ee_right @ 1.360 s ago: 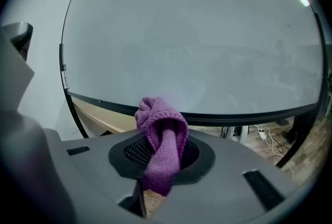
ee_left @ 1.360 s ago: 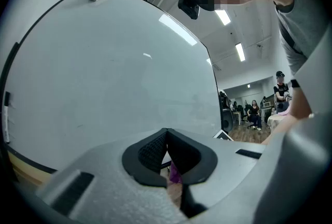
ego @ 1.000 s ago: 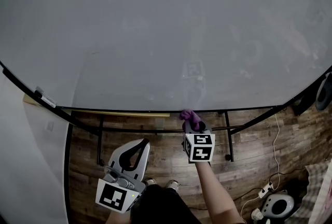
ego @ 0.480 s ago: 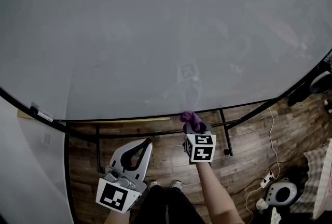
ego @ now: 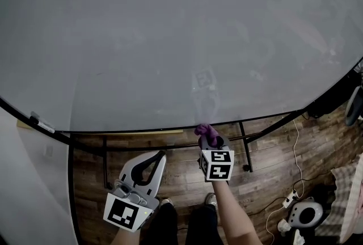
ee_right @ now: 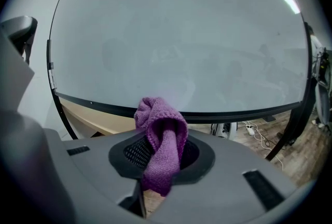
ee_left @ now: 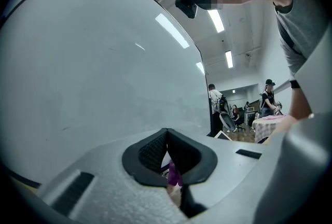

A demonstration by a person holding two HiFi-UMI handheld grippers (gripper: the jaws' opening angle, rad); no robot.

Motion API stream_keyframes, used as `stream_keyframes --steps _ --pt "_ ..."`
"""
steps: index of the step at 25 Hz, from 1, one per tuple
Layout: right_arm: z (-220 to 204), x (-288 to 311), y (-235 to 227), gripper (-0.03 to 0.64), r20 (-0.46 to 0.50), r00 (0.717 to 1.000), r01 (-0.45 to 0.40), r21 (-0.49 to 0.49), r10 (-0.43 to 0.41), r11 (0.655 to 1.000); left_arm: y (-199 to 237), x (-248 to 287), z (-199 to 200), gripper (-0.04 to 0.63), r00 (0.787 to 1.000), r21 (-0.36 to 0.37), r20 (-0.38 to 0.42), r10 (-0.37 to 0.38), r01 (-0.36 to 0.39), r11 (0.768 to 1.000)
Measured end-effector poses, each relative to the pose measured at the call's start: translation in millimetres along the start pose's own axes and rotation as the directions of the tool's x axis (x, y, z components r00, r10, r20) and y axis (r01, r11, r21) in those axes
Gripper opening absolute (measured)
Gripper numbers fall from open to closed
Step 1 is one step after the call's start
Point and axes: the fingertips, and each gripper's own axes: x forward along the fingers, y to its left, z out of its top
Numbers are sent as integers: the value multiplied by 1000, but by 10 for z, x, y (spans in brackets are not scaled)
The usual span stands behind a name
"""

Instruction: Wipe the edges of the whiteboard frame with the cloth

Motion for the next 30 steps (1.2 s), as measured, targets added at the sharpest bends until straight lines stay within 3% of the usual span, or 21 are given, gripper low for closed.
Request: stream_keyframes --steps 17,30 --pt "-37 -87 -800 77 -3 999 -51 -8 51 999 -661 532 -10 17 998 15 -17 68 -68 998" --pt "-64 -193 -1531 77 -5 999 -45 -14 45 999 -1161 977 -23 17 997 15 -11 77 -77 997"
